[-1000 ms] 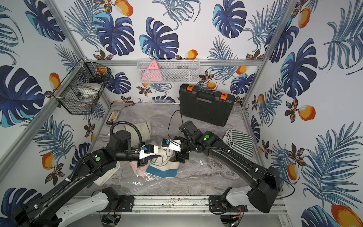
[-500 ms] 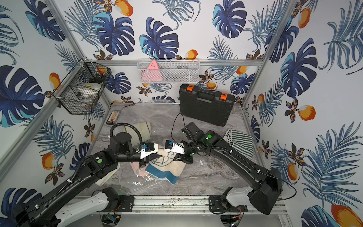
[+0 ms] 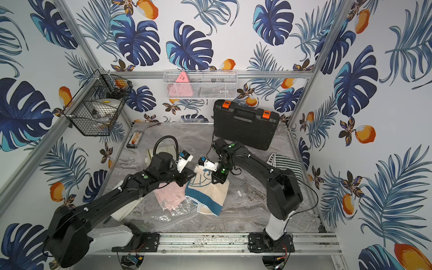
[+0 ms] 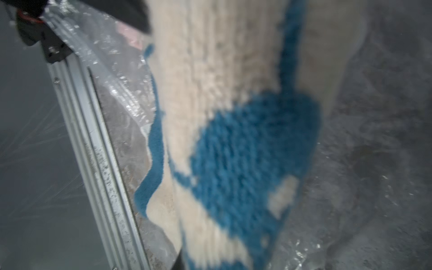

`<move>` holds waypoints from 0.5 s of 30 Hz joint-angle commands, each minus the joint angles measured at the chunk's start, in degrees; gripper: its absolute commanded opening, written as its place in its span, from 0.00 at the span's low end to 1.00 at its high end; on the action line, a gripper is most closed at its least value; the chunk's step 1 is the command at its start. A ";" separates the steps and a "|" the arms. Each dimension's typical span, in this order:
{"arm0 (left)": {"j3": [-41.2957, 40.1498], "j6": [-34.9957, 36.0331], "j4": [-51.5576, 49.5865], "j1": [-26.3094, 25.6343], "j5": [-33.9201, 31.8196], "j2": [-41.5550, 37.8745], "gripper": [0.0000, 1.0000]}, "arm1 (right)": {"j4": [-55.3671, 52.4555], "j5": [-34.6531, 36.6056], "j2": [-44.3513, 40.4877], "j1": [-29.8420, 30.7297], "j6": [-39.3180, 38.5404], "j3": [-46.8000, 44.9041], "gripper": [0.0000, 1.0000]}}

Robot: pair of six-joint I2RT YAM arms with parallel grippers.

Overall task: Place the folded towel into the vacuum bag
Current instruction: Place the towel in the vacuum bag.

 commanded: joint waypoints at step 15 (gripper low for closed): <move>9.39 -9.05 -6.57 8.35 -1.98 11.02 0.41 | 22.18 32.12 -12.47 -3.72 38.76 -7.91 1.00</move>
